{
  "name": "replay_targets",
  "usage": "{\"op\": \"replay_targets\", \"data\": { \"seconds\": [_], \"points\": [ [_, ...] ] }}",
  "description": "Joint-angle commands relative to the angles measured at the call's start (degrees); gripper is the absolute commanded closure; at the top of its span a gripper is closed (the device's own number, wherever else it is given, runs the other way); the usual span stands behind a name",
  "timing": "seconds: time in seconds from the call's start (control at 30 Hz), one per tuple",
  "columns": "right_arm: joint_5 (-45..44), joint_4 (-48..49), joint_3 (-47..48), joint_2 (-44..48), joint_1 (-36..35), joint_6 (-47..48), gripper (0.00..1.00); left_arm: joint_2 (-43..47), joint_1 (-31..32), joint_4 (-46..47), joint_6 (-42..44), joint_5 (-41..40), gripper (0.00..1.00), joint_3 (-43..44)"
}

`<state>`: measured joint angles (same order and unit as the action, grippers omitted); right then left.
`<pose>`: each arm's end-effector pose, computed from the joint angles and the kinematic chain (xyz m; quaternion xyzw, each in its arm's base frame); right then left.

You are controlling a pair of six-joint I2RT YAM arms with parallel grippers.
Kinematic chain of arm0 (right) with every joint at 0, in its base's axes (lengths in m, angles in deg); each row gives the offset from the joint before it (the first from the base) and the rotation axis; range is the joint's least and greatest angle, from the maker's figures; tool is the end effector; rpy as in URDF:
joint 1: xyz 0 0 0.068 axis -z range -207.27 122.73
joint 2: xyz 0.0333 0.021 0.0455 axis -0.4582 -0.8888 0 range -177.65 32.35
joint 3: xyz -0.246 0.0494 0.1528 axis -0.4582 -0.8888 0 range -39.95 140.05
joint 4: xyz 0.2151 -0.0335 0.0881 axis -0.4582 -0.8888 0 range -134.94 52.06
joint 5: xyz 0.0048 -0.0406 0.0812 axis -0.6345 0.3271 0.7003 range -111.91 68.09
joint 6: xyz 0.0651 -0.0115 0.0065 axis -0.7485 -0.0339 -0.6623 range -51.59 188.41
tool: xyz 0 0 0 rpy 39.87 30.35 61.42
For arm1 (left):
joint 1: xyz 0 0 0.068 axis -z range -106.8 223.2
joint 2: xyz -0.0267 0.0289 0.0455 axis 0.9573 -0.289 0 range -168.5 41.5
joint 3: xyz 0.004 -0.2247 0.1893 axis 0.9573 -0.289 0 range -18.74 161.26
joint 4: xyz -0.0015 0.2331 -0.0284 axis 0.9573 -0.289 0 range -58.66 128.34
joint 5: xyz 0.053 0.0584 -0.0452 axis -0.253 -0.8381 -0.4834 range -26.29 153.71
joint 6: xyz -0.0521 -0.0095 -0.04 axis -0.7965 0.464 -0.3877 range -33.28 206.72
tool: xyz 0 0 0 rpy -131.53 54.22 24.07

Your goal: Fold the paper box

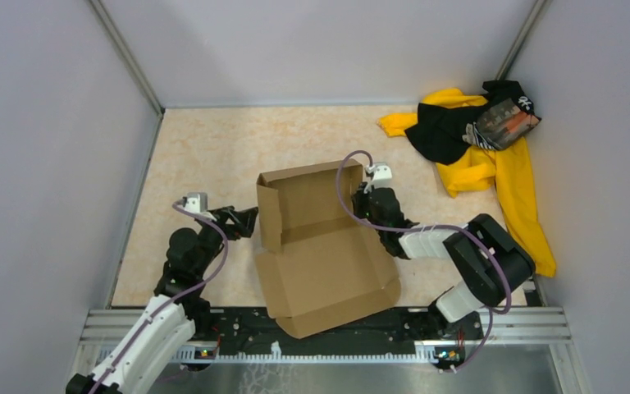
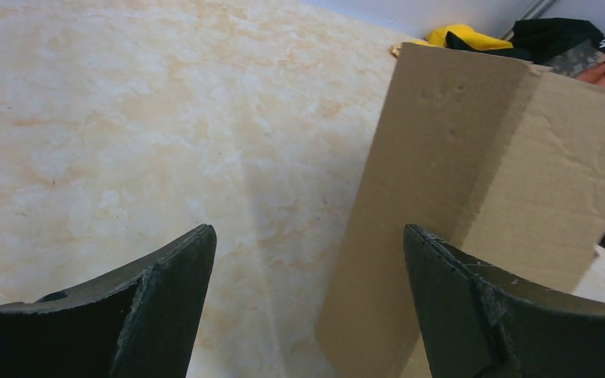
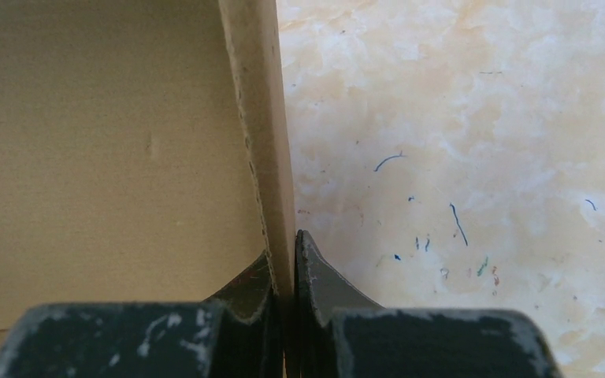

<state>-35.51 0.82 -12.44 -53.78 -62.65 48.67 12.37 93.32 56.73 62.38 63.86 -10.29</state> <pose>0.2373 0.1533 0.2025 -0.0431 0.8143 0.1781 0.5507 0.1131 -0.0415 0.2273 -0.0256 0.7206 -0.2630 0.6410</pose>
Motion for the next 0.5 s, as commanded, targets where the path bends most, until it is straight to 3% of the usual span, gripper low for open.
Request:
{"op": "replay_targets", "data": {
  "seconds": [0.0, 0.23, 0.47],
  "points": [
    [1.11, -0.69, 2.39, -2.07, 0.13, -1.35, 1.00, 3.77, -0.09, -1.14, -1.43, 2.64, 0.06, -0.60],
    [1.82, -0.76, 4.01, -3.95, 0.13, -1.70, 1.00, 7.04, -0.08, -3.44, -2.89, 5.23, 0.08, -1.29],
    [2.61, -0.72, 4.70, -4.45, 0.15, -1.79, 1.00, 4.73, -0.09, -2.36, -2.91, 6.23, 0.10, -2.21]
  ]
}}
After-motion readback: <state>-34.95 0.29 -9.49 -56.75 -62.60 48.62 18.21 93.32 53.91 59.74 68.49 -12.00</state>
